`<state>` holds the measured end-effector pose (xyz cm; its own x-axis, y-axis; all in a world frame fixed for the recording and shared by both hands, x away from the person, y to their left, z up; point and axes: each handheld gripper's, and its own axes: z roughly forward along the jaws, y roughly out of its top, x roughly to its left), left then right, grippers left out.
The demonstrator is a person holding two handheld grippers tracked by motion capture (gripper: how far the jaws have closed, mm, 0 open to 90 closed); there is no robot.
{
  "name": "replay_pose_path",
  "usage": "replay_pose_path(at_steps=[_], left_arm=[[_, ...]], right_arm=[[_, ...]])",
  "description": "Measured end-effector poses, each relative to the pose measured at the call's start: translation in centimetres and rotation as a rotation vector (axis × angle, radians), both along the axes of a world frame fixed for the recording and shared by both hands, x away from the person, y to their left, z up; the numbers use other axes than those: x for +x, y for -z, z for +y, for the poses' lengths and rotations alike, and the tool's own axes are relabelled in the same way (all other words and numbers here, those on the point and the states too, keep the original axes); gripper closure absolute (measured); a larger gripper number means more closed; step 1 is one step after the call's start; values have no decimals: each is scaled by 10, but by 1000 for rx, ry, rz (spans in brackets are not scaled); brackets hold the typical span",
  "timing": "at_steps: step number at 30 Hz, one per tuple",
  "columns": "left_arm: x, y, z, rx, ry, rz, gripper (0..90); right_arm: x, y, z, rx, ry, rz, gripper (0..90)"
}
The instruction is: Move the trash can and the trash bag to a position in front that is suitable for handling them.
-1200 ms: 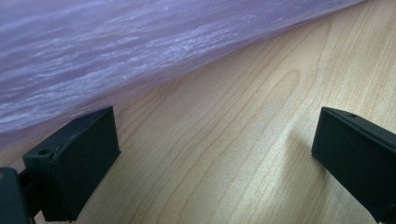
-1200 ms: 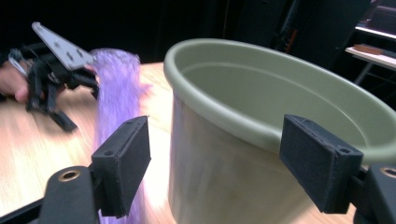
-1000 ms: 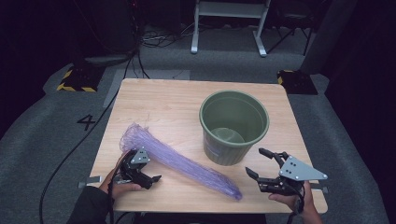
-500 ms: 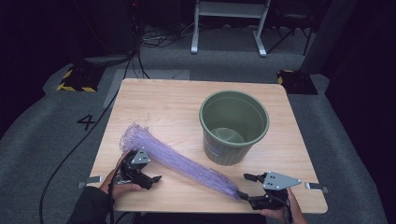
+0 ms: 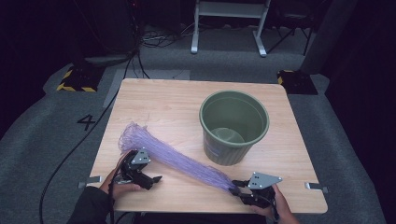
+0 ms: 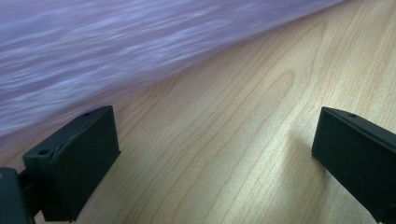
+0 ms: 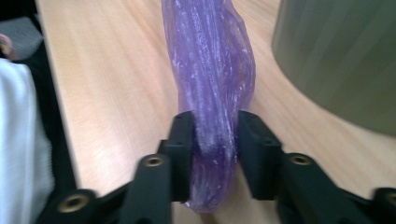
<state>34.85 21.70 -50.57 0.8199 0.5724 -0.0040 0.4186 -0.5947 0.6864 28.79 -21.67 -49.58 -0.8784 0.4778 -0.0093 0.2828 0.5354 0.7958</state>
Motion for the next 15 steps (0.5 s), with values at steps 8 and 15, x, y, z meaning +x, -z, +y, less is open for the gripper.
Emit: replay_pose_path(at_steps=[8,15], left_arm=[[1,0,-1,-2,3,2,3],[1,0,-6,-1,5,3,3]], right_arm=[[11,6,15,-9,30,-13,774],[20,7,22,-39,86,-16,768]])
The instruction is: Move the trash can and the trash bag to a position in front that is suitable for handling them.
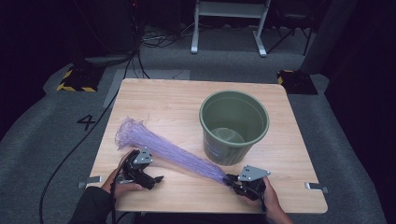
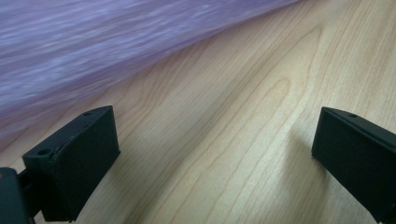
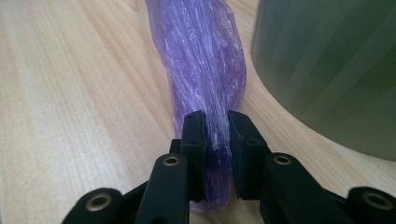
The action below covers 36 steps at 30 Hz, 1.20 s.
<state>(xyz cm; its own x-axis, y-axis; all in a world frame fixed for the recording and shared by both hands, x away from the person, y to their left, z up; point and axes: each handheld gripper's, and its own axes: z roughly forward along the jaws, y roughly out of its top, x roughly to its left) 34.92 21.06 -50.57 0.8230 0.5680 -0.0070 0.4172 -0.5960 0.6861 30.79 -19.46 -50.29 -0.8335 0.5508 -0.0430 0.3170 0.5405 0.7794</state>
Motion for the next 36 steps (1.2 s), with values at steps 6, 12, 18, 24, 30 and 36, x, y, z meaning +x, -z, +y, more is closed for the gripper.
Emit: replay_pose_path(at_steps=[6,12,18,24,30,36], left_arm=[[0,0,-8,3,32,0,3],[5,0,-16,3,78,0,3],[8,-2,-21,-7,95,-7,47],[2,-7,-27,-11,131,-35,161],[-3,-17,-30,-55,141,-77,156],[-7,-29,-32,-80,132,-141,157]], right_arm=[[4,0,4,-8,7,-4,764],[8,0,8,-10,2,-1,761],[12,0,7,-8,13,0,708],[15,0,1,10,35,19,524],[13,-2,-6,49,29,25,401],[11,-4,-15,81,34,35,348]])
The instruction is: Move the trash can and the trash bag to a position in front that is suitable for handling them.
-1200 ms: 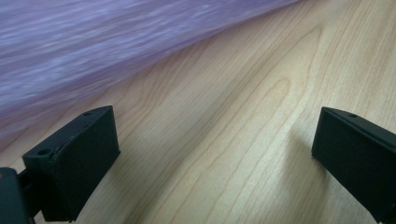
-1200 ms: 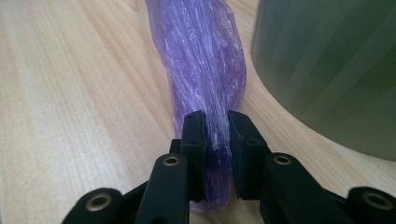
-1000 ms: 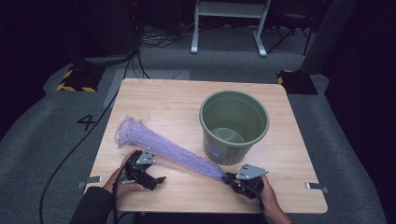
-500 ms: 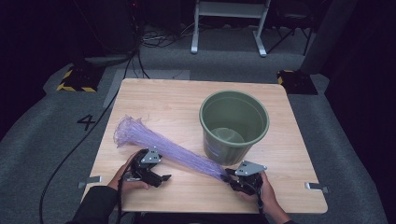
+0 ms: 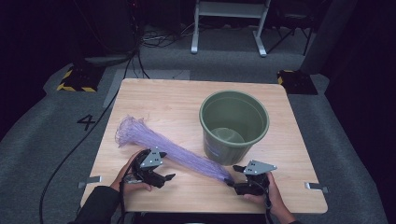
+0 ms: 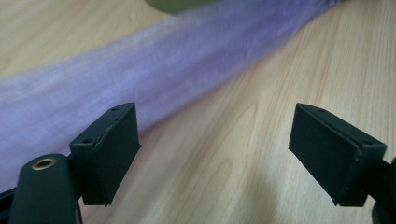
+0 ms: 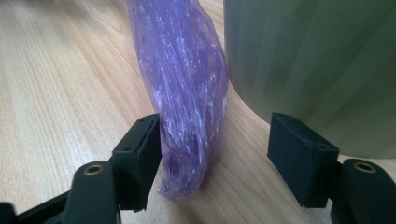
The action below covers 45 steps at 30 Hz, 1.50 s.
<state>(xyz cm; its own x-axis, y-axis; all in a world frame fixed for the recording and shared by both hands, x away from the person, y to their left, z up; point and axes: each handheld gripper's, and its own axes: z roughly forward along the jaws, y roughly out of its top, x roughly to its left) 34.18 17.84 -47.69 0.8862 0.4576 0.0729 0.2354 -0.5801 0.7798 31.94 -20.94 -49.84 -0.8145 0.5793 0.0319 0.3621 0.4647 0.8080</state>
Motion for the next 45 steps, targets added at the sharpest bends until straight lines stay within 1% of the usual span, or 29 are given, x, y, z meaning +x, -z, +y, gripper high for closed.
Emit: replay_pose_path(at_steps=[2,4,5,9,11,12,13,15,16,17,20,21,22,23,24,25,28,31,33,36,38,40,42,45], left_arm=[[2,-2,1,-8,-6,-7,157],[6,-3,1,0,-29,-12,157],[8,-3,0,-3,-35,-13,157],[16,-2,-1,-16,-34,-6,157],[20,-1,-4,-11,-39,-8,158],[23,-1,-5,-14,-37,-2,156],[24,0,-7,-15,-41,-10,157],[27,2,-11,8,-54,-29,157],[29,2,-12,7,-52,-23,157],[31,1,-14,-11,-45,-15,158],[32,-4,-16,-50,-35,-21,160],[33,-4,-18,-53,-32,-23,159],[34,-4,-20,-49,-25,-20,159],[35,-4,-22,-44,-19,-11,159],[37,-2,-24,-44,-15,-7,159],[39,-1,-26,-34,-11,-3,159],[44,6,-31,-20,-4,27,158],[50,12,-33,20,-1,49,162],[52,15,-31,27,-5,66,164],[56,18,-27,43,-19,73,165],[57,19,-25,42,-27,79,165],[58,19,-24,42,-36,82,169],[59,21,-23,54,-45,79,185],[61,24,-23,67,-46,96,188]], right_arm=[[0,0,-2,3,-10,3,336],[-1,0,-3,1,-11,2,334],[0,0,-3,-10,-11,0,333],[2,2,-7,0,-10,13,332],[2,2,-7,4,-16,17,332],[2,2,-7,-1,-17,17,332],[2,2,-6,-10,-19,17,333],[3,4,-4,-32,-30,27,346],[3,4,-4,-32,-30,27,346],[2,4,-4,-33,-33,25,354],[2,5,-3,-51,-31,30,397],[2,5,-2,-57,-35,28,418],[2,5,-1,-65,-40,27,462],[2,5,-1,-71,-41,15,500],[1,5,0,-72,-44,12,535],[1,5,0,-69,-51,13,570],[1,5,-1,-68,-56,7,629],[1,5,-1,-70,-59,5,675],[1,4,-1,-71,-58,3,691],[1,4,-2,-74,-52,-2,705],[1,4,-3,-73,-47,0,706],[1,4,-3,-75,-44,-3,704],[2,4,-3,-76,-41,-6,686],[3,5,-3,-73,-34,-4,675]])
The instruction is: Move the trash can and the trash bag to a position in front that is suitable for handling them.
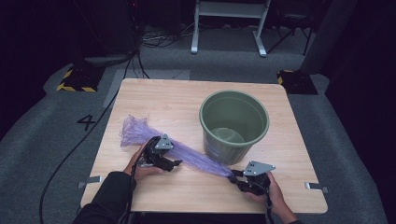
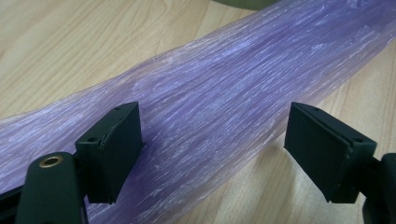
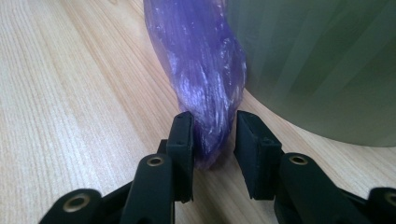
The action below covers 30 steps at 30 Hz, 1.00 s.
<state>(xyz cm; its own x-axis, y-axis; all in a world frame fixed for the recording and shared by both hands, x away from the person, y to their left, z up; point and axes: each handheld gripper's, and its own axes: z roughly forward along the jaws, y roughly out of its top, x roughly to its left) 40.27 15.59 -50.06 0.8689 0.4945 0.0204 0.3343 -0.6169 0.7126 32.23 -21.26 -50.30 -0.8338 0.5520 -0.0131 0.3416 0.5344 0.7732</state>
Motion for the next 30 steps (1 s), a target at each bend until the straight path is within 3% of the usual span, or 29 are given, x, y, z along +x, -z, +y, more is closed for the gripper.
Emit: replay_pose_path(at_steps=[6,11,14,30], left_arm=[[1,1,0,-3,-1,11,195],[2,2,0,-14,1,16,209],[3,2,0,-17,-1,15,220],[12,1,0,-22,-37,17,302]], right_arm=[[3,0,1,-1,20,-2,637],[6,0,0,0,54,-10,497],[9,0,1,7,70,-11,465],[32,-2,6,10,121,-32,456]])
